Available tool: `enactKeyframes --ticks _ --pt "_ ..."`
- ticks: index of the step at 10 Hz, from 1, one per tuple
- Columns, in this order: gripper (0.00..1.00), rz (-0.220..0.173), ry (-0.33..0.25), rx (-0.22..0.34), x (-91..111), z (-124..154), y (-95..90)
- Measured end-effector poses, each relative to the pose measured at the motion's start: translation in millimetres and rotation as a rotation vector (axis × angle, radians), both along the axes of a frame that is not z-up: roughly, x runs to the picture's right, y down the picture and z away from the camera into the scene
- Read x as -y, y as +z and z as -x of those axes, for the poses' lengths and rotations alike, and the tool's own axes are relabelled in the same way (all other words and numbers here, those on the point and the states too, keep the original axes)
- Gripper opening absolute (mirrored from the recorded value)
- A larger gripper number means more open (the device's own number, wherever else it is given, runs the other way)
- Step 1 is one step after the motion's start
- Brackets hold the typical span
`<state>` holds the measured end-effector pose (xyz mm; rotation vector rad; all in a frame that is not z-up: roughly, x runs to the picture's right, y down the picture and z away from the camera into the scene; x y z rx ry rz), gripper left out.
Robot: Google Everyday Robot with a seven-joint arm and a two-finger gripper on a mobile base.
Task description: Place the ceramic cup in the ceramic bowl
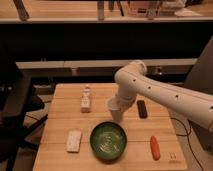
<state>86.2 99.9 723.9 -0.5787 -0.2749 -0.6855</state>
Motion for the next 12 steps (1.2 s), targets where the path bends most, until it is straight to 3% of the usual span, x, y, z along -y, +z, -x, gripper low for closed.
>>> enactKeyframes --ticks 6,12 --pt "0.0 0.014 -0.043 0.054 -35 12 -17.9" --pt "0.0 0.014 -0.089 0.102 -63 21 -16.3"
